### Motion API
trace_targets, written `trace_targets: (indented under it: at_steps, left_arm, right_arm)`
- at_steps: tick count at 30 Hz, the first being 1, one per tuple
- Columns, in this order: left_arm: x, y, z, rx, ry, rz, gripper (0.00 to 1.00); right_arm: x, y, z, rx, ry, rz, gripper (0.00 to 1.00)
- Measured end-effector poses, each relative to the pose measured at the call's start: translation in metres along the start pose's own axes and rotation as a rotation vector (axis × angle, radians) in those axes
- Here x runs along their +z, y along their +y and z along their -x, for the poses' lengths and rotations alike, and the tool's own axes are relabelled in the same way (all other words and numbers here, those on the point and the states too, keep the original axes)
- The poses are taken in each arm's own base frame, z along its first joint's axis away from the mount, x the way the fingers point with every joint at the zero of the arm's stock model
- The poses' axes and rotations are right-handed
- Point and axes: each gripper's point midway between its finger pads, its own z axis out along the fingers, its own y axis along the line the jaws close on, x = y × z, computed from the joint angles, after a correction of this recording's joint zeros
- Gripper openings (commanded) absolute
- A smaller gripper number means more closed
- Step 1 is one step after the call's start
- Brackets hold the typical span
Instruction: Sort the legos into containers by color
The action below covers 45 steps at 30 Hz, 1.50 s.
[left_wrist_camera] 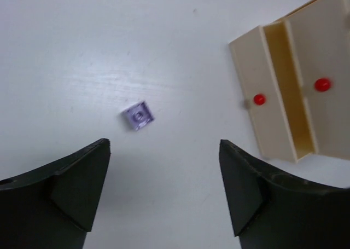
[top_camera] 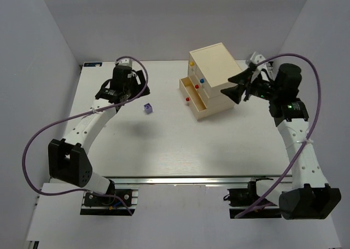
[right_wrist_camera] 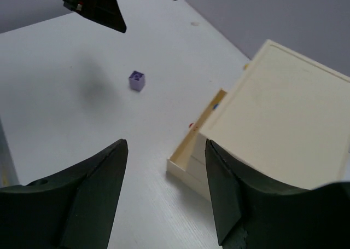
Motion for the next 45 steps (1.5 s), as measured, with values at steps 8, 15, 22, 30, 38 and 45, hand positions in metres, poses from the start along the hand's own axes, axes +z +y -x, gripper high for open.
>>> trace_targets:
  at_steps: [8,15,22,30,38,45]
  left_arm:
    - [-0.013,0.049,-0.049,-0.075,0.132,0.256,0.77]
    - [0.003,0.055,-0.076,-0.161,0.235,0.348,0.81]
    - [0.058,0.066,-0.125,-0.148,0.409,0.454,0.84]
    - [0.080,0.054,-0.117,-0.126,0.431,0.453,0.87]
    - [0.083,0.037,-0.105,-0.093,0.405,0.411,0.85]
    - [0.101,0.040,-0.115,-0.079,0.440,0.444,0.81]
  right_arm:
    - [0.065,0.058,-0.034,0.054,0.130,0.161,0.56]
    - [0.077,0.053,-0.045,0.064,0.170,0.102,0.64]
    - [0.052,0.066,-0.058,0.059,0.127,0.053,0.68]
    - [0.043,0.067,-0.057,0.024,0.079,0.029,0.69]
    - [0.043,0.068,-0.066,0.034,0.092,0.032,0.69]
    - [0.043,0.066,-0.069,0.036,0.093,0.029,0.69]
